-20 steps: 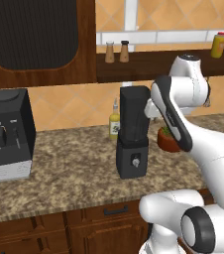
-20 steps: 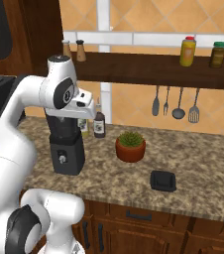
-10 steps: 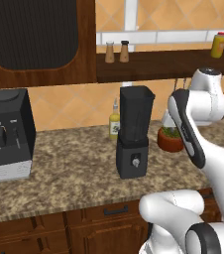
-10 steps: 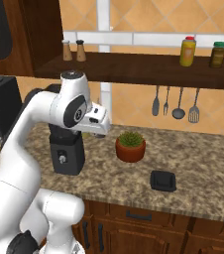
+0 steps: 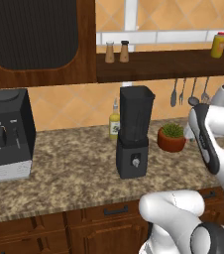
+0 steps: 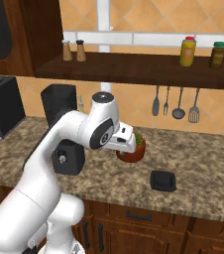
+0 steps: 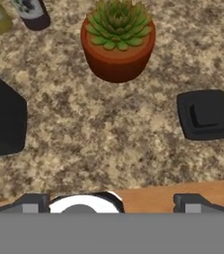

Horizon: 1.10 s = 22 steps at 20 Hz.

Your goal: Close the lid blender by securely placing the lid on top.

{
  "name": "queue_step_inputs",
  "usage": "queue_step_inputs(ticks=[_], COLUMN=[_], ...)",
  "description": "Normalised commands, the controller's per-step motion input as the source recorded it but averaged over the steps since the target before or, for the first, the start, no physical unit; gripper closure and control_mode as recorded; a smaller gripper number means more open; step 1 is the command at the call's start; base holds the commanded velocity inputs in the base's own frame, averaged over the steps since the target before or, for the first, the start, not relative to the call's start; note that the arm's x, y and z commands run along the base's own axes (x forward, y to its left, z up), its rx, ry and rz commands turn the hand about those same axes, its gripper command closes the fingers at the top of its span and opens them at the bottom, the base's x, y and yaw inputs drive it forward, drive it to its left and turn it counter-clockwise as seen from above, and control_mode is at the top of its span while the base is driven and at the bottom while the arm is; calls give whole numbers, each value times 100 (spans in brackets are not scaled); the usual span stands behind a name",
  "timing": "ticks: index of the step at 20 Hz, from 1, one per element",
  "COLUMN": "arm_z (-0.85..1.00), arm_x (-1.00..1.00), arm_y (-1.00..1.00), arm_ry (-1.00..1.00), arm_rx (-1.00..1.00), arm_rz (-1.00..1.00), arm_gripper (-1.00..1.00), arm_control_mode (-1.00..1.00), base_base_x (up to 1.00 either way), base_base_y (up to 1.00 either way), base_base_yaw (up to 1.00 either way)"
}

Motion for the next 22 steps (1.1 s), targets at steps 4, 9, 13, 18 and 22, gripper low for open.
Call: queue_step_inputs(ticks=[4,9,13,18,22], arm_z=[-43,-43,-53,-51,-37], arm_x=[1,13,22,31,29], arm_y=[-70,-61,-66,-73,-67], arm_ry=[1,0,0,2,1], arm_rx=[-2,-3,-2,-1,0], arm_rz=[-2,-3,-4,-3,-2], arm_gripper=[-100,-100,-100,-100,-100], arm_control_mode=[-100,-100,-100,-100,-100], base_base_x=[0,0,0,0,0], base_base_y=[0,0,0,0,0], base_base_yaw=[0,0,0,0,0])
